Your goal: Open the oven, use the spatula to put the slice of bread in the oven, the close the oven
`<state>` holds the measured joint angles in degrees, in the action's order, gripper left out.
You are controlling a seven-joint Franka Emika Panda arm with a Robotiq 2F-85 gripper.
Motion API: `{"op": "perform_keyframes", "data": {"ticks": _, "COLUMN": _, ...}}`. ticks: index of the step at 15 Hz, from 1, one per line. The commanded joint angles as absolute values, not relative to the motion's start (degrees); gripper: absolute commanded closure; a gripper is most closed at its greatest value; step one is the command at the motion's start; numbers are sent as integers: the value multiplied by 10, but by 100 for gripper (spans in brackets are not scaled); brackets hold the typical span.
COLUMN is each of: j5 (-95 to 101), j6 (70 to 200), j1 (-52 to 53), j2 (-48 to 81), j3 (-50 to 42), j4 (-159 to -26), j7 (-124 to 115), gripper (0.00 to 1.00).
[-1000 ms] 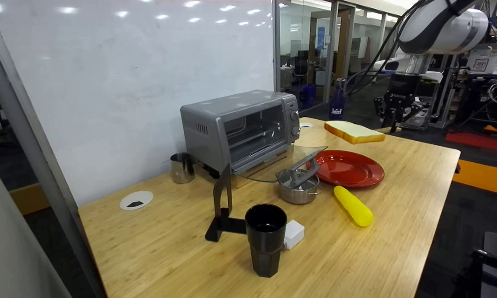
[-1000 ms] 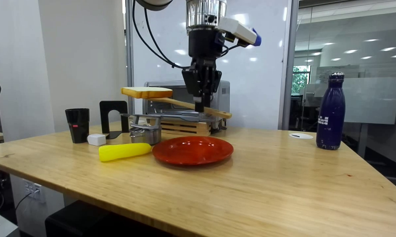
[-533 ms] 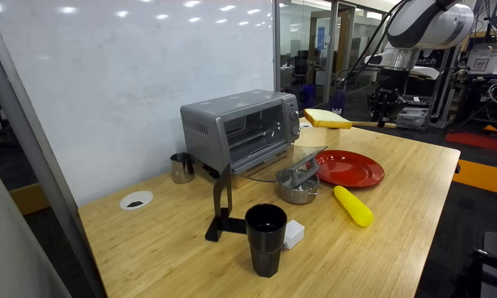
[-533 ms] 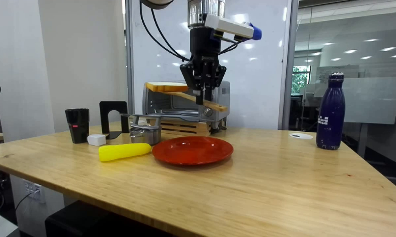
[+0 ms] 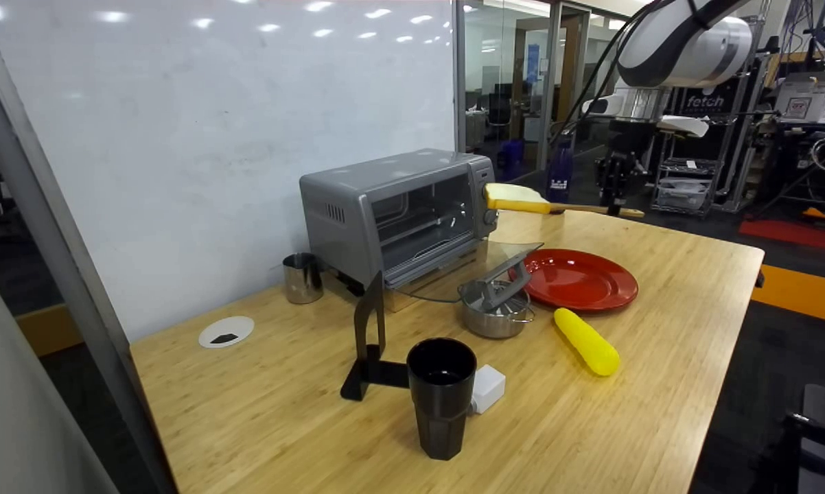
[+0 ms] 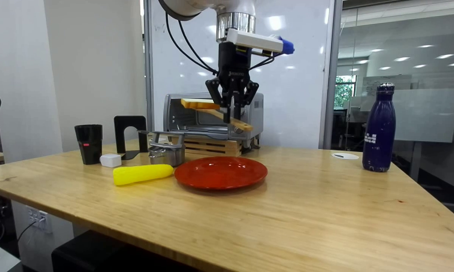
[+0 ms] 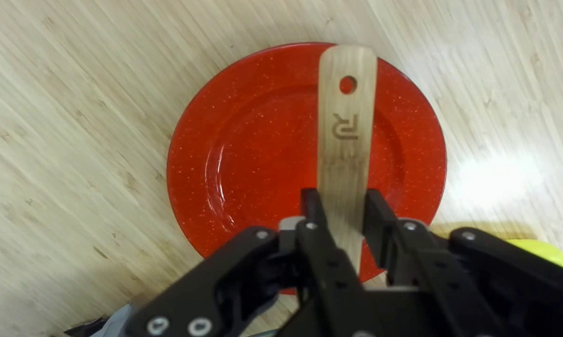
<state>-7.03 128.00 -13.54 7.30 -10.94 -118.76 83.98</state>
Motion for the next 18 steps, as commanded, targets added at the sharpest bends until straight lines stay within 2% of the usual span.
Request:
{"op": "perform_keyframes", "data": {"ticks": 1, "j5": -74, "j6": 1258, "j1": -133, "j2": 95, "j3": -99, "j4": -1151, "j7": 817, "gripper": 93}}
{"op": "perform_keyframes", "data": {"ticks": 11, "j5": -69, "j6": 1260, "j1": -134, "j2": 108, "j3": -83, "j4": -1137, "j7": 800, "gripper": 93}}
{"op": "perform_keyframes", "data": {"ticks": 12, "j5": -69, "j6": 1260, "j1": -134, "j2": 109, "j3": -83, "j4": -1136, "j7": 800, "gripper": 74}}
{"op": "perform_keyframes", "data": {"ticks": 18, "j5": -69, "j6": 1260, "j1": -135, "j2": 109, "j3": -83, "j4": -1136, "j7": 800, "gripper": 74}}
